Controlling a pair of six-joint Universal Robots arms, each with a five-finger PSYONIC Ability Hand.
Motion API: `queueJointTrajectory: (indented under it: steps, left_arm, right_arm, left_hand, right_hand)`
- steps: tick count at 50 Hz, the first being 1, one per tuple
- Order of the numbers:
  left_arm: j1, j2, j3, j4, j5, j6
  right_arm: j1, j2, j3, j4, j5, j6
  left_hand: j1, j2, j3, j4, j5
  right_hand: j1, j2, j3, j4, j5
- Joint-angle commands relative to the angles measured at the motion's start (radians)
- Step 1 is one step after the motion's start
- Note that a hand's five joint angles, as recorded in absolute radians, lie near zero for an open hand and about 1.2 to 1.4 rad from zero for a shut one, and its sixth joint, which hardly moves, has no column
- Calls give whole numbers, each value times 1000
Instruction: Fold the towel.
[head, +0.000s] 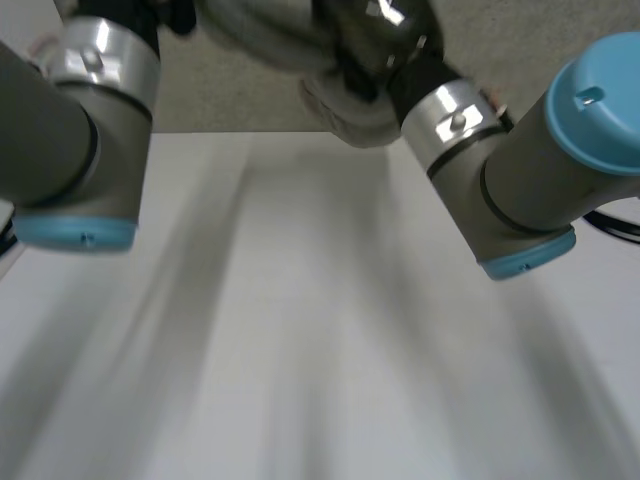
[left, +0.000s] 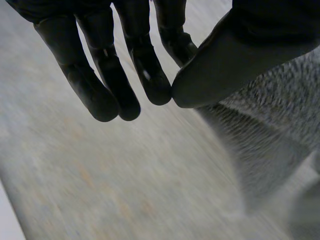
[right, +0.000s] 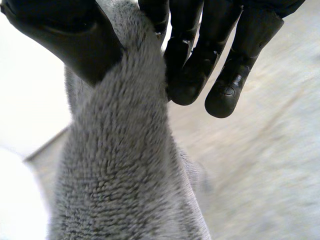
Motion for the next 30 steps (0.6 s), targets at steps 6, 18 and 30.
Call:
queueJointTrajectory:
  steps: [6, 18, 30]
  left_arm:
    - [-8, -80, -404, -108, 9, 76]
    - [-31, -95, -535, -117, 7, 178]
    - [-62, -37, -559, -120, 3, 178]
  right_arm:
    - [0, 164, 0, 511, -111, -131]
    - [0, 248, 22, 708, 24, -320]
    - [-41, 95, 118, 650, 21, -70]
  left_hand:
    - [-89, -129, -150, -128, -303]
    - [-89, -129, -150, -128, -303]
    - [-89, -129, -150, -128, -303]
  right_hand:
    - [88, 64, 63, 55, 61]
    - [-489, -513, -515, -522, -517]
    - [-871, -895, -897, -904, -898]
